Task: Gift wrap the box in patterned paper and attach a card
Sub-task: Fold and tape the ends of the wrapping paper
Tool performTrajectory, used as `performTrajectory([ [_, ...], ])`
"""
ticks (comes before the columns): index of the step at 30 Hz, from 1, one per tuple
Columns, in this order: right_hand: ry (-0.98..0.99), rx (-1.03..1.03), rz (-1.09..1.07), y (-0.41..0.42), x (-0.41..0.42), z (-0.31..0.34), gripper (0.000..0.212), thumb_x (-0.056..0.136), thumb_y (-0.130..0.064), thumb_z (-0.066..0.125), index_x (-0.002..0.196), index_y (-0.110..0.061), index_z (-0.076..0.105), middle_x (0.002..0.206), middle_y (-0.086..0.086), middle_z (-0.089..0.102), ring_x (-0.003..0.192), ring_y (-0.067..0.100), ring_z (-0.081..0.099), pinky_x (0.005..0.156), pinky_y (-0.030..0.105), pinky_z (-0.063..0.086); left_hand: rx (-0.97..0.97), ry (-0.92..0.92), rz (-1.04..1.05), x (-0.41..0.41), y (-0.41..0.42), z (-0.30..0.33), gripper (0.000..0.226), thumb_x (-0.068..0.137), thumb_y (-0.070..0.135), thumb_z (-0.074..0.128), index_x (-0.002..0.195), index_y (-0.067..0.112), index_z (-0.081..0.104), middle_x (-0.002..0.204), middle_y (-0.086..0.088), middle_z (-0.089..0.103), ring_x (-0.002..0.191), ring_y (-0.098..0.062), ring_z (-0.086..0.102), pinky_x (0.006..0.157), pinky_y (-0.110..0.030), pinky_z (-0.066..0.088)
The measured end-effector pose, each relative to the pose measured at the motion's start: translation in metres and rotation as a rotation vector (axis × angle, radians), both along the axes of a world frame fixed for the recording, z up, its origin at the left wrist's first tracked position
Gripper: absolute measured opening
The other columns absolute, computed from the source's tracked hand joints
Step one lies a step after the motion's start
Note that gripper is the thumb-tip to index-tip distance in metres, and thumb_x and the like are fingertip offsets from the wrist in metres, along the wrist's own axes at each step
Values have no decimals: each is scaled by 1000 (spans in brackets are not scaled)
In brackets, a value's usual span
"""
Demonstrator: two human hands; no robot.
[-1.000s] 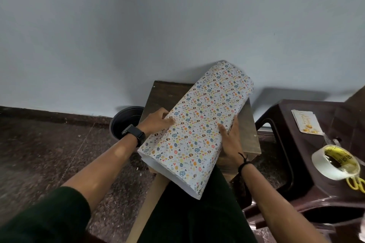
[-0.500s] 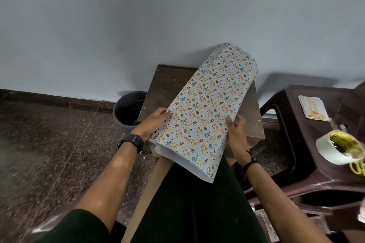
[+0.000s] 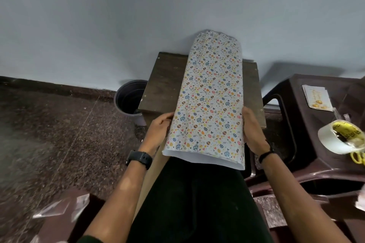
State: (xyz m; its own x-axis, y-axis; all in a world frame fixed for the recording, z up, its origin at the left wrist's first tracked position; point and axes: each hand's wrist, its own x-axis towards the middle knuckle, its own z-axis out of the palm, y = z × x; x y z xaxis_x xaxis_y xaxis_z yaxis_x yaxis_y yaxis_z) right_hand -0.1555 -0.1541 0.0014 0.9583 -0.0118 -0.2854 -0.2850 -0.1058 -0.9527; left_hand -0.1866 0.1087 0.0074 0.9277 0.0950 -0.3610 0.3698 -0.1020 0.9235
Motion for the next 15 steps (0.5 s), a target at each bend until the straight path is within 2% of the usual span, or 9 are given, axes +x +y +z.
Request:
performTrajectory([
  [2,30,-52,-69,1,-10,-14,53,96,-51,30,115,-9,56,110,13,67,96,35,65,90,56,50,7,-23,-6,-13,-2,-7,31,98,6,43,119,23,57,101,7,64,86,3,61,67,-9,48],
  [4,88,-79,-194,1,-24,-21,43,91,-54,36,110,-22,57,111,4,66,100,26,64,93,55,47,14,-74,-7,-25,-3,-13,30,94,7,52,120,22,56,108,10,63,97,2,60,72,-8,48],
  [6,55,-126,-245,1,-39,-24,24,96,-36,39,111,-27,56,115,-1,63,105,18,61,96,50,47,26,-82,-47,-34,-1,-21,37,89,8,62,123,21,55,114,14,60,106,5,56,77,-4,45],
  [7,25,-174,-236,0,-46,-27,24,98,-25,42,117,-26,56,117,-1,62,107,16,60,96,48,47,33,-69,-96,-38,1,-24,44,87,10,66,128,21,52,121,13,58,110,8,54,80,-3,43],
  [9,-10,-237,-163,-3,-60,-35,36,96,-8,47,129,-22,52,125,0,59,111,15,58,95,38,49,81,-49,-248,-43,7,-31,67,84,14,71,141,28,38,140,13,45,124,7,44,95,-6,37],
  [11,-38,-233,-64,-5,-74,-39,53,92,0,52,139,-23,44,135,-1,52,118,13,54,94,24,47,131,-68,-410,-49,9,-32,89,80,5,67,147,36,18,150,17,27,135,6,27,109,-16,24],
  [13,-66,-235,33,-8,-84,-41,65,89,-7,61,145,-27,33,142,-7,44,124,7,48,98,20,42,108,-59,-446,-54,7,-31,105,76,-11,62,146,37,0,146,23,21,134,9,21,112,-20,18],
  [15,-96,-224,134,-8,-91,-37,79,86,-12,67,148,-30,22,142,-19,39,128,-4,40,102,17,35,77,-44,-355,-57,3,-31,110,78,-10,66,148,32,-6,144,23,24,132,8,26,110,-20,23],
])
